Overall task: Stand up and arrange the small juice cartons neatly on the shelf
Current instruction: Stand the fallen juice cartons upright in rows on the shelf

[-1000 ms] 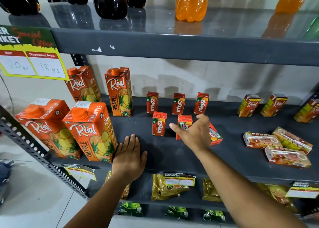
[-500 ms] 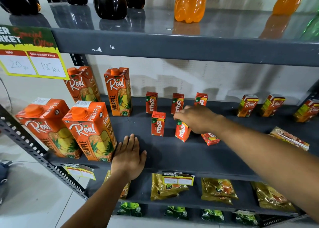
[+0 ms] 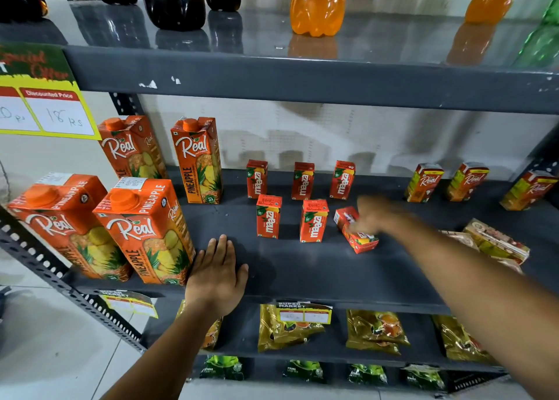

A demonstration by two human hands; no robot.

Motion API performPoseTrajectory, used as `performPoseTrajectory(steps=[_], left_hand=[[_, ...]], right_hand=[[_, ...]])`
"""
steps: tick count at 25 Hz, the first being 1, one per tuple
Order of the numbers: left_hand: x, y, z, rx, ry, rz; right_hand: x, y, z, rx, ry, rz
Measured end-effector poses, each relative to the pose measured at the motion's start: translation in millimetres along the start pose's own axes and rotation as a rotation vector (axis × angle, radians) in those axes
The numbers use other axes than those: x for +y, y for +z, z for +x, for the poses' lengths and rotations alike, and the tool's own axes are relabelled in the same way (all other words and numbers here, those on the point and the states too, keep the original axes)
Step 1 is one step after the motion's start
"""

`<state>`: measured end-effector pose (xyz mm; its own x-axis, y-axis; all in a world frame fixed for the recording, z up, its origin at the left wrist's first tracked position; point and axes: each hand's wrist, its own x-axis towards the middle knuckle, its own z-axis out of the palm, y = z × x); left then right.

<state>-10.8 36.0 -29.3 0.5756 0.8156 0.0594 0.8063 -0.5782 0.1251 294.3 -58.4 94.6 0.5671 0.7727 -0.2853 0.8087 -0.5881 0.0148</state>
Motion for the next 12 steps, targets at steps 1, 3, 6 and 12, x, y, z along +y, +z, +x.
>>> performPoseTrajectory(steps=[1, 3, 6, 12], left_hand=[[0, 0, 0, 0.004, 0.001, -0.007], [0, 1, -1, 0.016, 0.006, -0.013], [-1, 3, -1, 0.025, 0.003, -0.027], [-1, 3, 0, 0.010, -0.002, -0.005]], right_hand=[[3, 16, -2, -0.083, 0.077, 0.057], [7, 41, -6, -0.108, 0.164, 0.197], [9, 52, -10, 0.021, 0.242, 0.321], [33, 16, -9, 0.306, -0.125, -0.093]])
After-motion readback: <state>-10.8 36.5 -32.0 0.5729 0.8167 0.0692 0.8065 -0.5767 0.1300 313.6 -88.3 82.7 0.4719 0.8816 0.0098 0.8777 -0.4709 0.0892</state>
